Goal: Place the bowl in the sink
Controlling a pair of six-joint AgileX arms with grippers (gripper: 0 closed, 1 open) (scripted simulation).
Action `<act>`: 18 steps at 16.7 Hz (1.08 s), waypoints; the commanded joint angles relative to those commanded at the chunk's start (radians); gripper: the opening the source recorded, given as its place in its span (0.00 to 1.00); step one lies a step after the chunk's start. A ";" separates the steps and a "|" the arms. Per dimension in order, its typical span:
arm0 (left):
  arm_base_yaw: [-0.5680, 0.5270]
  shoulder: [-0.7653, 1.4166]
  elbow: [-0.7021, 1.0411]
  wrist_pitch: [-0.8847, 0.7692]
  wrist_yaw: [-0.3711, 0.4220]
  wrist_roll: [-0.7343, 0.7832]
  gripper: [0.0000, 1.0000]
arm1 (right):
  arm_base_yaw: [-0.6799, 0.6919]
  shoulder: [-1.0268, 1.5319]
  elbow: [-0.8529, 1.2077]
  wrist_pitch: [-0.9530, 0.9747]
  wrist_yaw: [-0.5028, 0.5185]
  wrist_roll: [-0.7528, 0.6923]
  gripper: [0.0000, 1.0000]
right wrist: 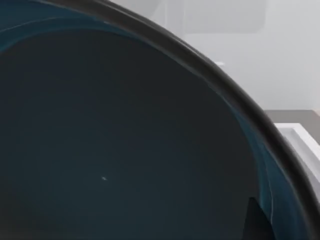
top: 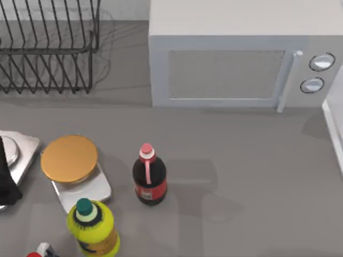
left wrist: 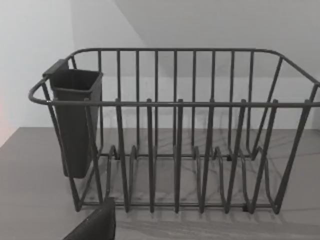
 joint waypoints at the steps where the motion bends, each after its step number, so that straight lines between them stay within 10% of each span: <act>1: 0.000 0.000 0.000 0.000 0.000 0.000 1.00 | 0.000 0.000 0.000 0.000 0.000 0.000 0.00; 15: 0.000 0.000 0.000 0.000 0.000 0.000 1.00 | 0.000 0.000 0.000 0.000 0.000 0.000 0.98; 18: 0.000 0.000 0.000 0.000 0.000 0.000 1.00 | 0.000 0.000 0.000 0.000 0.000 0.000 1.00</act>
